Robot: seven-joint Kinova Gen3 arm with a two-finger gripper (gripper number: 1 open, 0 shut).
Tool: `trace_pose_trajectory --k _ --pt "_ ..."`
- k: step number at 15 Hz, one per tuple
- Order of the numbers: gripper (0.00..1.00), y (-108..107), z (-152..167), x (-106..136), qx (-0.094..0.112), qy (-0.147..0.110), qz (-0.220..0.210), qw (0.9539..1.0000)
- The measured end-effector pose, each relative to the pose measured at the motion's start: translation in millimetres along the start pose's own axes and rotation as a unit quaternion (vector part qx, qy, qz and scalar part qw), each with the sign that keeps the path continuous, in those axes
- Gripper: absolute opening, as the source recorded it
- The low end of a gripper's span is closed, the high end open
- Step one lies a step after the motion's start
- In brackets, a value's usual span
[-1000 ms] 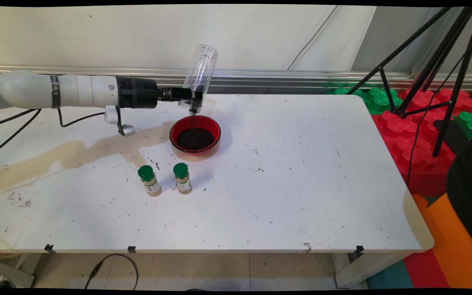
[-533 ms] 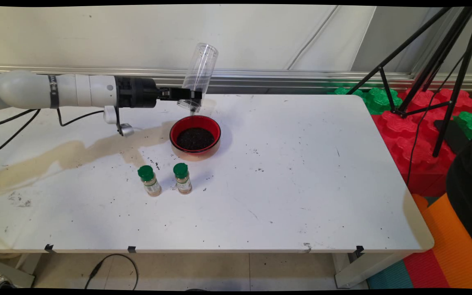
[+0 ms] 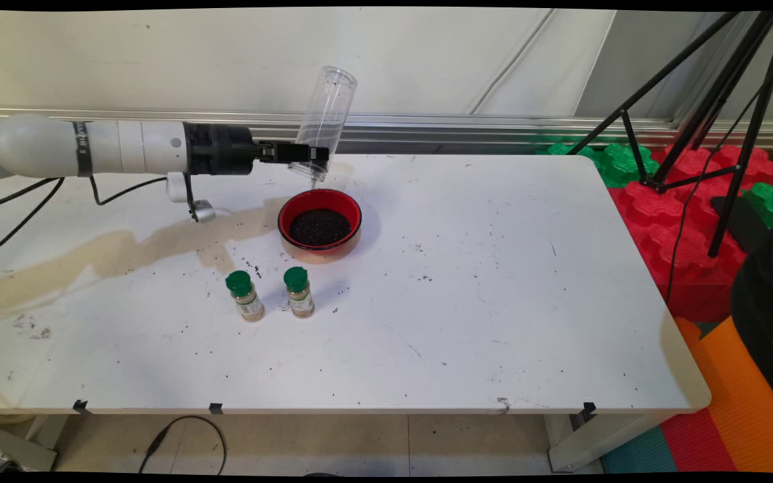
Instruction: Pour the black seasoning powder in the red bowl
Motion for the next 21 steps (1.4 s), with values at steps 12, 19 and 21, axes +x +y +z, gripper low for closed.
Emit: trace_pose_trajectory --k 12,19,21 --pt "0.00 -4 -9 -5 0.012 -0.010 0.019 0.9997" --pt "0.00 -7 -12 -9 0.020 -0.019 0.027 0.9993" --pt "0.00 -8 -13 -11 0.023 -0.023 0.030 0.9990"
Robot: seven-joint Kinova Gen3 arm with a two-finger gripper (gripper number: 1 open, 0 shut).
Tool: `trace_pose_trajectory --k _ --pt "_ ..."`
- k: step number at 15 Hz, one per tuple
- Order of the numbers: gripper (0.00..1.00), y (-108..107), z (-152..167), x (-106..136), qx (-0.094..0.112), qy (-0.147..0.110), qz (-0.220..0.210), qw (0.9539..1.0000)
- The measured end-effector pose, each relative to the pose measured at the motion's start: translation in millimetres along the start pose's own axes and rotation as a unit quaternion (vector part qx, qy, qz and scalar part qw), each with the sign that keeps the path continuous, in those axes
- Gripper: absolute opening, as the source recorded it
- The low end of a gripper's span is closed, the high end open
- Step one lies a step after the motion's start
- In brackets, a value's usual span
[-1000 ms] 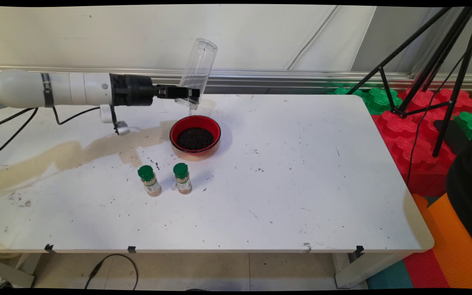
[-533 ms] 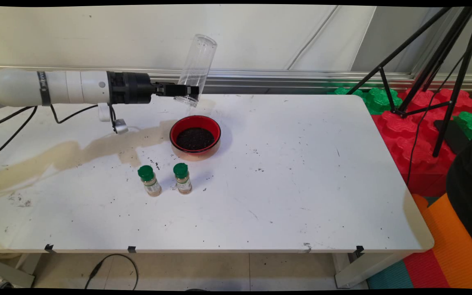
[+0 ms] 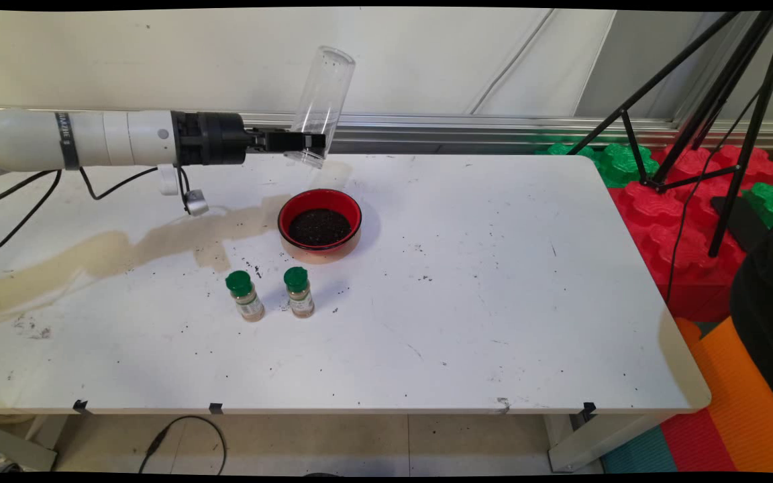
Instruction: Pour the black seasoning powder in the red bowl
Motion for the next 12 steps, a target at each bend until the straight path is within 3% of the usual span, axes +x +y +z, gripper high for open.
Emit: trace_pose_trajectory --k 12 --pt "0.00 -0.1 -2.9 -0.2 0.009 0.000 -0.003 1.0000"
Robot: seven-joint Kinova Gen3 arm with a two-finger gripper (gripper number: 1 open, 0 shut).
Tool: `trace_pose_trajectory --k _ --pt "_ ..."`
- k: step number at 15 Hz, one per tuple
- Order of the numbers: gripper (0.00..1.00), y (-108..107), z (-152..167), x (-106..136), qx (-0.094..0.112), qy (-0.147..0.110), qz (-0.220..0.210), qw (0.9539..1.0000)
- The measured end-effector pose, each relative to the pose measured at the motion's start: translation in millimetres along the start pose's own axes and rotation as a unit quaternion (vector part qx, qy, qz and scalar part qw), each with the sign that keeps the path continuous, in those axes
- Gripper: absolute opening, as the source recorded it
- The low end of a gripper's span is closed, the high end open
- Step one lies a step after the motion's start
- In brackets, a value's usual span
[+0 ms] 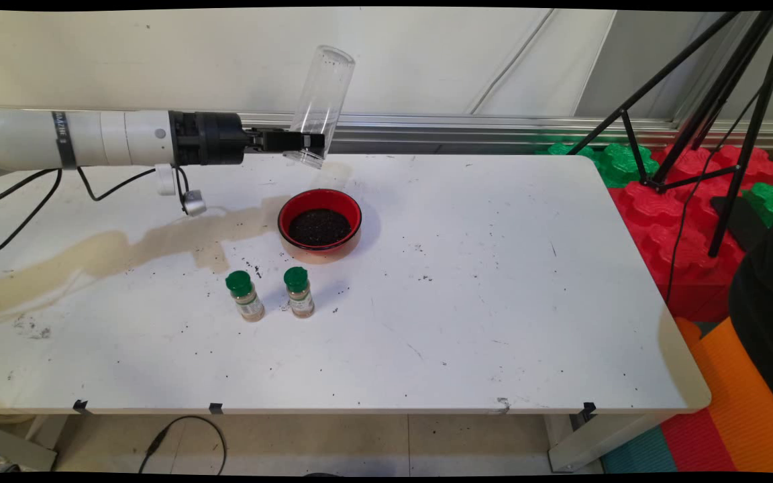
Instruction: Pour the black seasoning powder in the red bowl
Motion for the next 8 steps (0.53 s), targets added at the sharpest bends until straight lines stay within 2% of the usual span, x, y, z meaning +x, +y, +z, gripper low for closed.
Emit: trace_pose_trajectory --k 8 --pt "0.00 3.2 -2.6 1.3 0.000 0.001 0.002 1.0000"
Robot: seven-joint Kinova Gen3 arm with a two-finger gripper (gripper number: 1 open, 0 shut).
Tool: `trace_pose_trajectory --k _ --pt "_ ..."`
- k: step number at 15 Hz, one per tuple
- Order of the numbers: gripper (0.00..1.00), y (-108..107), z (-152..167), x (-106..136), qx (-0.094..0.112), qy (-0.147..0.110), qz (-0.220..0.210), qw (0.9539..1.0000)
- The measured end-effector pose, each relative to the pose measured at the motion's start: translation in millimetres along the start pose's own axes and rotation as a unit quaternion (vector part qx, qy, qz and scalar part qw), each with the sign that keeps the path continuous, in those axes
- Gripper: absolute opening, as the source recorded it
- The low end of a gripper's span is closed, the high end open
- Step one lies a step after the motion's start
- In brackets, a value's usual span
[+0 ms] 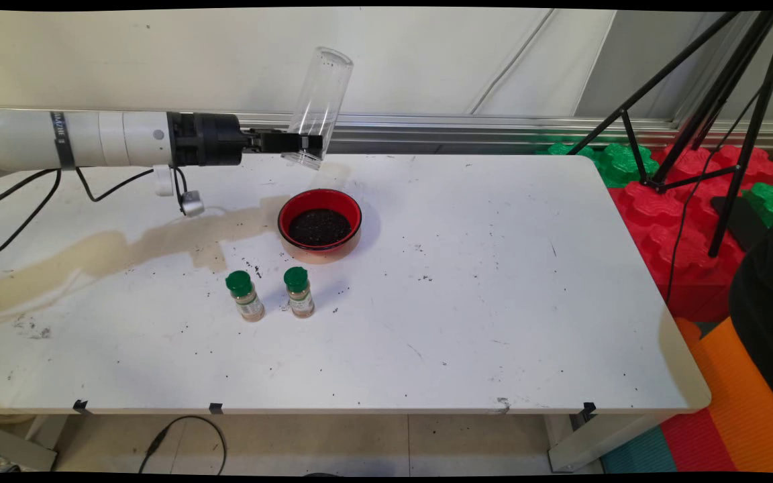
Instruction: Pour the black seasoning powder in the red bowl
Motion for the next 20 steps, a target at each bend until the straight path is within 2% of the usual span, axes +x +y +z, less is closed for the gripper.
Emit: trace_pose_trajectory --k 6,12,16,20 --pt "0.00 0.5 -2.3 -2.5 0.001 0.000 -0.014 0.9999" --pt "0.00 0.3 -6.8 -2.5 -0.002 0.006 -0.059 0.9982" --pt "0.00 1.3 -8.1 -3.6 -0.007 0.010 -0.105 0.9944" --pt "0.00 2.1 -8.3 -5.8 -0.014 0.014 -0.176 0.9842"
